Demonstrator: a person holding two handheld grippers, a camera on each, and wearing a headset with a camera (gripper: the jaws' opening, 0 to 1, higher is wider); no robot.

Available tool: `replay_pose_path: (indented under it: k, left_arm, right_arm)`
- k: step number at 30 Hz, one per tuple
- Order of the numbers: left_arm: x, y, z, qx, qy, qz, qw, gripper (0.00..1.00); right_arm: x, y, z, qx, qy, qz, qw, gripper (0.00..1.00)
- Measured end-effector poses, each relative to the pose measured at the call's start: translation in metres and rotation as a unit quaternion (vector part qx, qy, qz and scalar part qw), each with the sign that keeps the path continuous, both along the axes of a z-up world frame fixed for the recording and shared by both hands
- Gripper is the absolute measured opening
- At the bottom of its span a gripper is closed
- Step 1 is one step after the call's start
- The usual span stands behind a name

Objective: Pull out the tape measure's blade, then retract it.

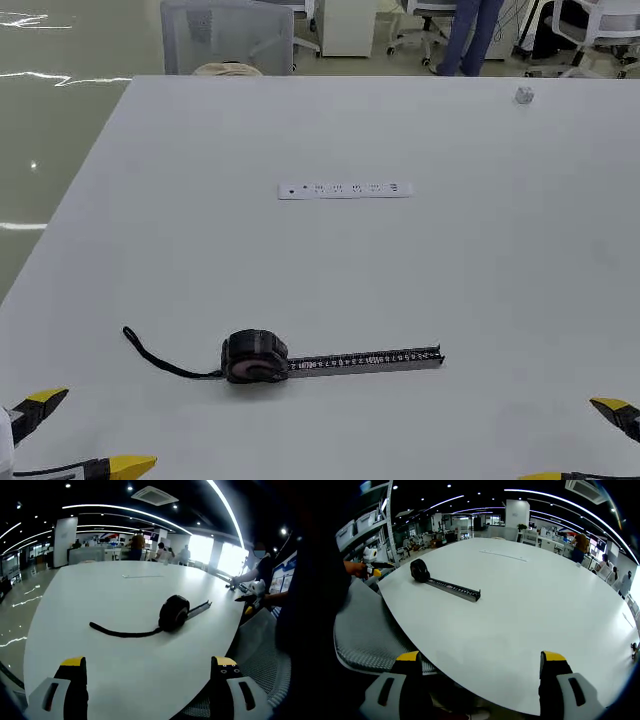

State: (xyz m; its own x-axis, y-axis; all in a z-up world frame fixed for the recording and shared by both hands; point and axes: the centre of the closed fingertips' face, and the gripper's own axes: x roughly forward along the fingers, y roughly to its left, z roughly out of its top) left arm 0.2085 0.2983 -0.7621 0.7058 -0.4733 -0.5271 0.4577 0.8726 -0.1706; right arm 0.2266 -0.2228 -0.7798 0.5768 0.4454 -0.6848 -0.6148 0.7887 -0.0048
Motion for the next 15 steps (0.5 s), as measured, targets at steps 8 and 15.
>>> replay_pose_path:
  k: [8,15]
  left_arm:
    - [0.0,-0.006,0.003,-0.005,-0.003,0.001,1.0,1.0]
    - [0.007,-0.009,0.012,-0.006,-0.013,-0.001,0.9999,1.0]
  right_arm:
    - [0.006,0.005,0.007,0.002,-0.009,0.003,0.9999,1.0]
    - [0.001,0.002,0.004,-0.001,-0.005,0.003,1.0,1.0]
